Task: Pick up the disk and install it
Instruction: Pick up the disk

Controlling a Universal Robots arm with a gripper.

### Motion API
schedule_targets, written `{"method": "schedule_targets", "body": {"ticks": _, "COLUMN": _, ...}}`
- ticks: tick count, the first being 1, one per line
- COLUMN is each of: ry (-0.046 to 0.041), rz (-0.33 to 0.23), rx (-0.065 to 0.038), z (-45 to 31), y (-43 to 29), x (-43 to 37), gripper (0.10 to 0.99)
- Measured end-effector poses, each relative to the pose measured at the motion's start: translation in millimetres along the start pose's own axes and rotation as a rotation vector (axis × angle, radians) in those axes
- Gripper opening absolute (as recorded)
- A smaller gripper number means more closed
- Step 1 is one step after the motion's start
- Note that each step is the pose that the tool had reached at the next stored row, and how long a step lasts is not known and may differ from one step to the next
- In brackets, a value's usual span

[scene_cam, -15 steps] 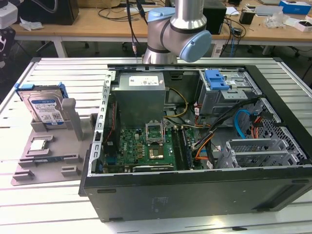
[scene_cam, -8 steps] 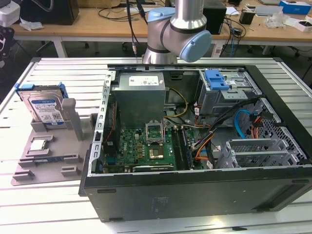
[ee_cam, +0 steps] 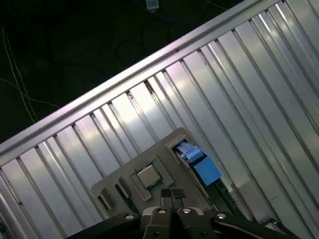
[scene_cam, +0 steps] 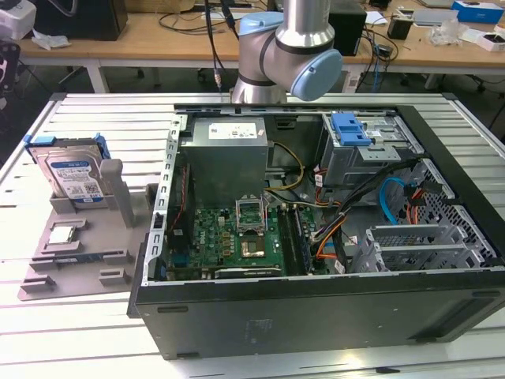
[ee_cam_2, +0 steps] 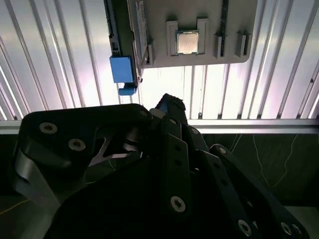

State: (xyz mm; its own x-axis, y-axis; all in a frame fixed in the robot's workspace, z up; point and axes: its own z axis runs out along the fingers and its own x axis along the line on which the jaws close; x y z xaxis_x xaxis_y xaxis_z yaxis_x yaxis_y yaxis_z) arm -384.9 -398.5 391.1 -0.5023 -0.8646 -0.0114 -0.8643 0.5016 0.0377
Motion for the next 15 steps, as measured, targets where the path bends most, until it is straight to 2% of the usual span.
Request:
{"method": "schedule_targets", "body": {"ticks": 8, "ry": 0.0045, "rz": -0.12, "rx": -0.001, "z": 0.0, "y": 0.0, "x": 0.0, "gripper": 0.106}}
{"method": "schedule_targets", "body": {"ticks": 11, "ry": 0.007, "rz": -0.189, "rx": -0.002, "z": 0.0, "y": 0.0, "x": 0.0, "gripper": 0.106}}
{"method": "schedule_targets", "body": {"ticks": 15, "ry": 0.0094, "rz": -0.251, "rx": -0.003, "z": 0.0, "y": 0.0, "x": 0.0, "gripper": 0.106}}
